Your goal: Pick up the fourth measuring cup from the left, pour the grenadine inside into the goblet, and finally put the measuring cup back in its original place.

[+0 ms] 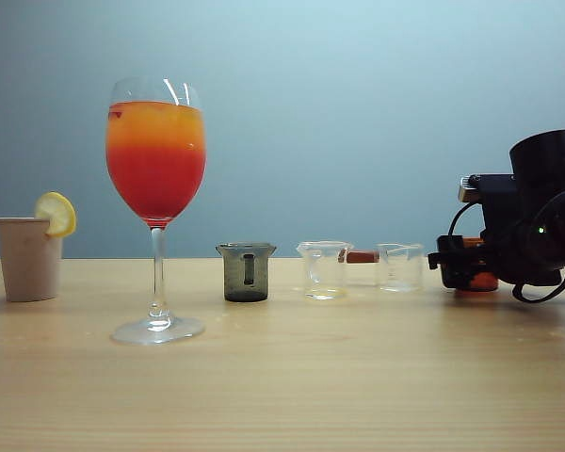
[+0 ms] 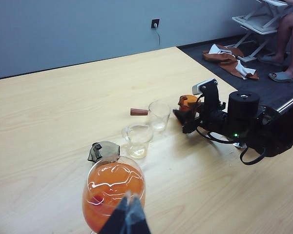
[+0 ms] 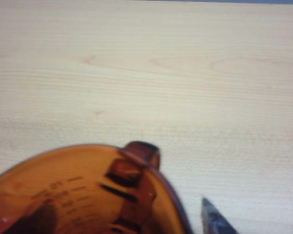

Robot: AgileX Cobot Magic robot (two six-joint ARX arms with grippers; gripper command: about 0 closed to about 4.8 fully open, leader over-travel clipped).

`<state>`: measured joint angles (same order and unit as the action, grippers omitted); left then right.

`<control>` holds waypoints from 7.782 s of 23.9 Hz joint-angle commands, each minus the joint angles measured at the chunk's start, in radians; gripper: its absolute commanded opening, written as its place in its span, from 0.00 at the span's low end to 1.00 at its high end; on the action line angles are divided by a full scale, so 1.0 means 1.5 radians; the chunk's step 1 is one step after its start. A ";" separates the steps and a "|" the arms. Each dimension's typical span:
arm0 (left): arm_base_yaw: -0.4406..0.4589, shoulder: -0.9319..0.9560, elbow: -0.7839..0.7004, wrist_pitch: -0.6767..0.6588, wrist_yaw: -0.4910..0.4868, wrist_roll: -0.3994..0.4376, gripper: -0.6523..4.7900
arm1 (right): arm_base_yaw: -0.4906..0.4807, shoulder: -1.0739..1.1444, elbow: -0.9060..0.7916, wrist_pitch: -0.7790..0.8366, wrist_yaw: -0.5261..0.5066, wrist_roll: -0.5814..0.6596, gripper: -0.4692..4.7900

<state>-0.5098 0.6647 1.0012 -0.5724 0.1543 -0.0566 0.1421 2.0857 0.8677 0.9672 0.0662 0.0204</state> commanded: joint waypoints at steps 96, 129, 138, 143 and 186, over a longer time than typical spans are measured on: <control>0.000 -0.148 -0.145 -0.048 -0.078 -0.008 0.11 | 0.302 -0.783 -0.125 -0.706 -0.130 0.039 0.09; 0.000 -0.286 -0.597 0.463 -0.117 -0.020 0.11 | 0.300 -1.045 -0.419 -0.525 0.047 -0.013 0.09; 0.000 -0.287 -0.613 0.542 -0.120 -0.020 0.11 | 0.300 -1.045 -0.419 -0.526 0.047 -0.013 0.09; 0.036 -0.349 -0.616 0.524 -0.120 -0.020 0.11 | 0.300 -1.045 -0.419 -0.527 0.047 -0.013 0.09; 0.290 -0.441 -0.662 0.421 -0.101 0.045 0.13 | 0.300 -1.046 -0.420 -0.538 0.048 -0.013 0.09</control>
<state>-0.0746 0.0017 0.0032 0.0460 0.0002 0.0074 0.5922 0.5201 0.2337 0.1440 0.1356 0.0021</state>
